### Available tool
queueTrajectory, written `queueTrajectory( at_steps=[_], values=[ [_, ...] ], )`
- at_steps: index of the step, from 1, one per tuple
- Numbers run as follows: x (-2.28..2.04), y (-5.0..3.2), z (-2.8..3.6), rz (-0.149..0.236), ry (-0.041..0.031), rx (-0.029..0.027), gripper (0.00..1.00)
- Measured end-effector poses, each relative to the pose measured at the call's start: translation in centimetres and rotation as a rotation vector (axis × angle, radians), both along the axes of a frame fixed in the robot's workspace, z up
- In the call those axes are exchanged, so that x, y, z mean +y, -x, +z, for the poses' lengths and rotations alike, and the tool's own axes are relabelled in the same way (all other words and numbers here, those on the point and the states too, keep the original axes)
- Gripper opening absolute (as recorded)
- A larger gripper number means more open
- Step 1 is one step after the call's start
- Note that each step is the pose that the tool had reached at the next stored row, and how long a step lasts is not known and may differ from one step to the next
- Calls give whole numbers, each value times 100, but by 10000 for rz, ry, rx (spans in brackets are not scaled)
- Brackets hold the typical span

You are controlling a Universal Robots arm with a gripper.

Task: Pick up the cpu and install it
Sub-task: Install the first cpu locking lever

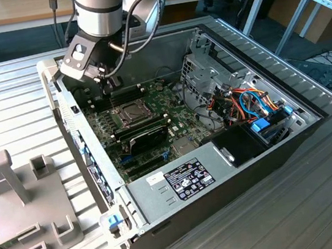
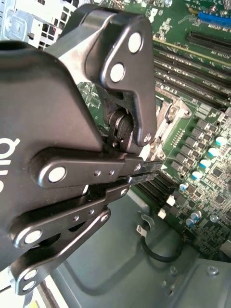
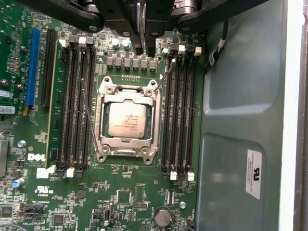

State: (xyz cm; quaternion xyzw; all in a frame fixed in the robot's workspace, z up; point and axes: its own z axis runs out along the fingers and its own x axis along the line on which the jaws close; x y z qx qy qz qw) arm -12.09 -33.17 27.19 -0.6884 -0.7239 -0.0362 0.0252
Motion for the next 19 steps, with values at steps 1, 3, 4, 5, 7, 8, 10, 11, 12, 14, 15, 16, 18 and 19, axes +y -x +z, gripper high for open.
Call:
queueTrajectory(
  at_steps=[1,3,4,5,7,8,10,11,12,14,15,16,18,19],
  values=[
    [0,4,-2,2,-82,1,16],
    [0,10,-8,18,-378,2,16],
    [0,10,-10,26,-432,2,16],
    [0,9,-13,36,-490,1,16],
    [1,10,-24,50,-566,1,16],
    [1,12,-32,62,-609,1,16],
    [0,16,-37,82,-642,2,16],
    [0,18,-40,99,-652,2,16],
    [0,20,-43,129,-680,4,16],
    [0,23,-49,197,-729,6,16],
    [0,23,-51,234,-759,8,16],
    [0,23,-54,276,-801,8,16],
    [0,24,-61,384,-889,10,16],
    [0,24,-63,426,-917,11,16]
  ],
)
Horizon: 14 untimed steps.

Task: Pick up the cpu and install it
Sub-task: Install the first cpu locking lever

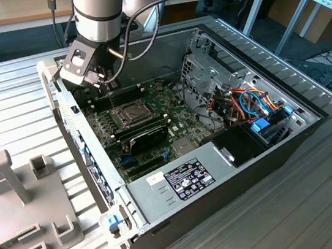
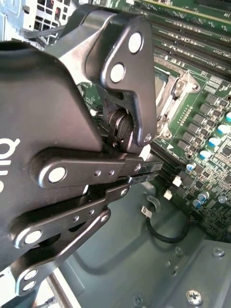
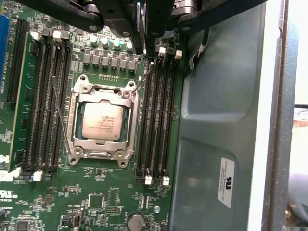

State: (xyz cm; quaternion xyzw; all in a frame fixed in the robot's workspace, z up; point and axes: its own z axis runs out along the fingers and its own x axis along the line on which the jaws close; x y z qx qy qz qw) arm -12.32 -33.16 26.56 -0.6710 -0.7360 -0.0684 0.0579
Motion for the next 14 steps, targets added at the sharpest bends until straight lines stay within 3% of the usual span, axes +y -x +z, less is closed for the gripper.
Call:
queueTrajectory(
  at_steps=[3,11,14],
  values=[
    [0,1,-10,142,-65,1,16],
    [0,-43,-25,183,-83,1,16],
    [0,-56,-26,198,-132,1,16]
  ],
)
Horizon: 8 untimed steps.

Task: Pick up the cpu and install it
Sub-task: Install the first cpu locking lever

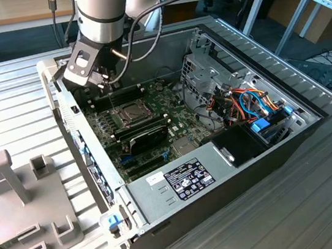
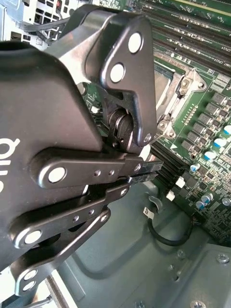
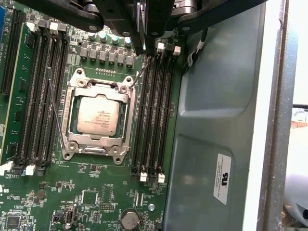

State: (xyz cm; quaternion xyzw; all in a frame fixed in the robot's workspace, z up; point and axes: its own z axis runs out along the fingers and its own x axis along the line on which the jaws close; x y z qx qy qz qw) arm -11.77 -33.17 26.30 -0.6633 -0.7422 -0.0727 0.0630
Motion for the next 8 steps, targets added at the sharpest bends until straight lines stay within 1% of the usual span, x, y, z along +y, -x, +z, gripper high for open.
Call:
queueTrajectory(
  at_steps=[2,3,8],
  values=[
    [0,-3,0,20,-82,0,16],
    [1,-3,-1,26,-96,-1,16],
    [0,-13,-10,64,-108,0,16]
  ],
)
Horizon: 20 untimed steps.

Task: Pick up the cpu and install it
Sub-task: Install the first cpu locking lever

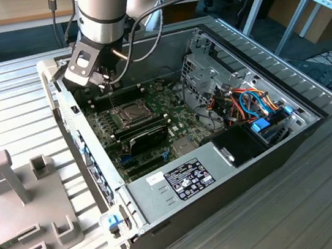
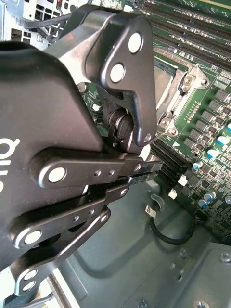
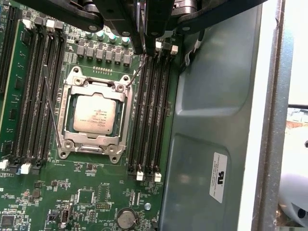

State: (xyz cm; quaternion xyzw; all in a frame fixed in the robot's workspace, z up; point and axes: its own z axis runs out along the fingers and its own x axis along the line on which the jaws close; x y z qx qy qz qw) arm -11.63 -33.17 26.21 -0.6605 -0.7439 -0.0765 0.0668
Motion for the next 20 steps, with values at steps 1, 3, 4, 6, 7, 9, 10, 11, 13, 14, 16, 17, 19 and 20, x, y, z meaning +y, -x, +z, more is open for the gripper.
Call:
queueTrajectory(
  at_steps=[1,3,4,6,7,9,10,11,13,14,16,17,19,20],
  values=[
    [0,-3,-2,3,0,0,16],
    [0,-7,-4,20,-17,1,16],
    [0,-7,-5,32,-43,0,16],
    [1,-8,-5,44,-81,-2,16],
    [1,-8,-5,44,-81,-2,16],
    [1,-7,-5,45,-81,-1,16],
    [0,-6,-4,45,-80,0,16],
    [0,-5,-5,45,-81,-1,16],
    [0,2,-7,42,-83,-2,16],
    [0,7,-7,43,-82,-1,16],
    [0,14,-7,46,-81,-1,16],
    [0,19,-7,44,-81,-1,11],
    [0,24,-7,44,-81,-1,11],
    [0,25,-7,44,-81,0,11]
  ],
)
